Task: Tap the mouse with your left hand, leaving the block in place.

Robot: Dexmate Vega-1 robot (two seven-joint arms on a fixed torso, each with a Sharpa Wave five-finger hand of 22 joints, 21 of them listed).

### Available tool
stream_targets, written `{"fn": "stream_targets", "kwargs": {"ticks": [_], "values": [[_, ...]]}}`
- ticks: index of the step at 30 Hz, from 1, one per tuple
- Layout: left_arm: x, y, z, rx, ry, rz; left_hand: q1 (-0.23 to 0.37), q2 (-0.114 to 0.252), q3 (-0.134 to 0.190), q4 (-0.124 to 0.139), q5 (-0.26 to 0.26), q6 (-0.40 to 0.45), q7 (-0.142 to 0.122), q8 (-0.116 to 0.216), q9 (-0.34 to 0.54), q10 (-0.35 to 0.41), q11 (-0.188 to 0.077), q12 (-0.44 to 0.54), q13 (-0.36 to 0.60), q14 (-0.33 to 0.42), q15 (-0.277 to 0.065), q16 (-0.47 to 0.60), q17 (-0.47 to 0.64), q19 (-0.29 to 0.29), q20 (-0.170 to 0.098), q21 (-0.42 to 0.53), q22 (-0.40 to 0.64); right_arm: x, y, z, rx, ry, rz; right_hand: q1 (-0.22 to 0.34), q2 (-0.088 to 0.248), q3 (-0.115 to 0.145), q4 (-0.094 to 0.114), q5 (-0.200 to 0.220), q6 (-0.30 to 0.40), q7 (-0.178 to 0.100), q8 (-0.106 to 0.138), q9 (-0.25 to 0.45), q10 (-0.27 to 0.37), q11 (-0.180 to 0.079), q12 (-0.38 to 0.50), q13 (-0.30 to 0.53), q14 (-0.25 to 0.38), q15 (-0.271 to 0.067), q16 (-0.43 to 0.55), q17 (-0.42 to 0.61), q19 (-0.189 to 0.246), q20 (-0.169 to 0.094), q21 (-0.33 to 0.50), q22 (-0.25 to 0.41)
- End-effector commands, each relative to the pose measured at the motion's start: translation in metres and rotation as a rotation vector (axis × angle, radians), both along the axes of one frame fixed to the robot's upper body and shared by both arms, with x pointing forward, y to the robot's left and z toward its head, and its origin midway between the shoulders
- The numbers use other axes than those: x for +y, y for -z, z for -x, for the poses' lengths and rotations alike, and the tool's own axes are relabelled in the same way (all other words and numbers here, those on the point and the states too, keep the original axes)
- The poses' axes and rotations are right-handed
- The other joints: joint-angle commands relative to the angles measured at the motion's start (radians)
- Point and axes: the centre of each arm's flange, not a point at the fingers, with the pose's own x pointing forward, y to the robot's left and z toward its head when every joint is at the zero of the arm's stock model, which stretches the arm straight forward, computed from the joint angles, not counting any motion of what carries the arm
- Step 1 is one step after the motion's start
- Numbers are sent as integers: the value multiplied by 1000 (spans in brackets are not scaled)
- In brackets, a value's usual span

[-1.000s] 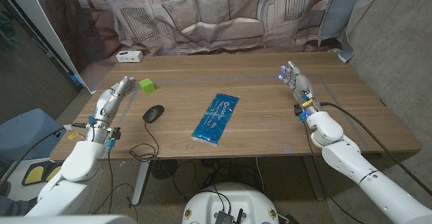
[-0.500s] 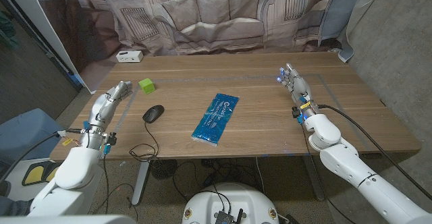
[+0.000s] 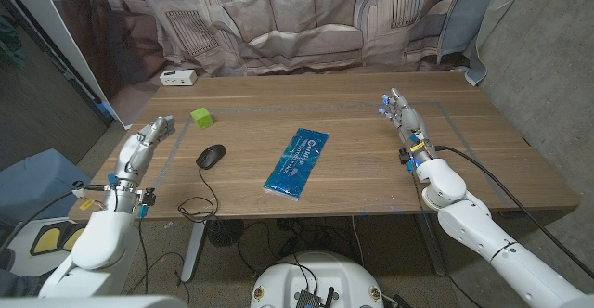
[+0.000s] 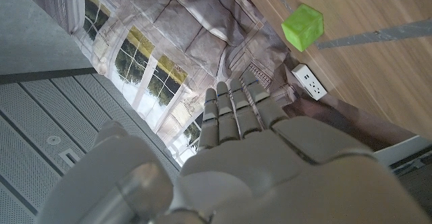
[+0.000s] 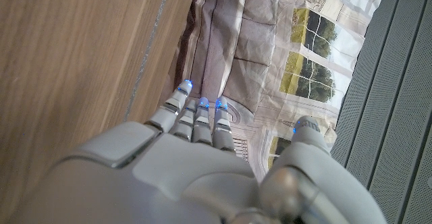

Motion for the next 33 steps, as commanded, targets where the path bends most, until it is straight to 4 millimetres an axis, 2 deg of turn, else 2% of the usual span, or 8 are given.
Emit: {"fn": "stream_targets", "kwargs": {"ticks": [1, 6, 22, 27, 33], "values": [[0, 3, 8, -40, -178, -82, 4, -8, -4, -3, 4, 14, 1, 7, 2, 8, -3, 6, 2, 9, -2, 5, 3, 9, -1, -2, 5, 3, 0, 3, 8, 9, 8, 4, 3, -1, -5, 2, 9, 2, 0, 4, 10, 1, -6, 1, -3, 2, -1, 1, 0, 6, -1, 3], [-3, -2, 14, -56, -298, -175, 5, -8, -5, -4, 5, 14, -2, 6, 2, 10, -5, 5, 2, 9, -3, 4, 3, 9, 1, -4, 5, 1, 2, 5, 13, 16, 5, 4, 3, -2, -5, 2, 9, 2, -1, 4, 10, 2, -6, 1, -4, 2, -2, 1, -1, 7, -2, 3], [-20, -8, 22, -125, -521, -346, 8, -6, -6, -6, 7, 34, -15, 6, 2, 30, -17, 8, 2, 25, -13, 4, 3, 16, 1, -9, 5, -1, 4, 9, 18, 20, 13, 4, 5, -3, -4, 2, 3, 1, -5, 4, 2, 3, -12, 2, -9, 5, -6, 2, -7, 9, -5, 3], [-29, -11, 30, -132, -669, -474, 9, -6, -6, -7, 7, 36, -17, 6, 2, 33, -20, 7, 2, 27, -15, 3, 3, 18, 1, -11, 5, -2, 5, 12, 19, 28, 2, 3, 5, -3, -4, 2, 3, 1, -5, 4, -2, 2, -14, 2, -14, 8, -8, 2, -12, 9, -6, 3], [-34, -12, 35, -130, -754, -545, 9, -5, -7, -7, 8, 37, -27, 4, 2, 30, -28, 4, 2, 27, -22, 0, 3, 17, 0, -14, 5, 0, 6, 12, 19, 23, 0, 3, 5, -4, -4, 2, 3, -4, -5, 4, -8, 5, -16, 2, -17, 9, -10, 2, -14, 10, -7, 3]]}}
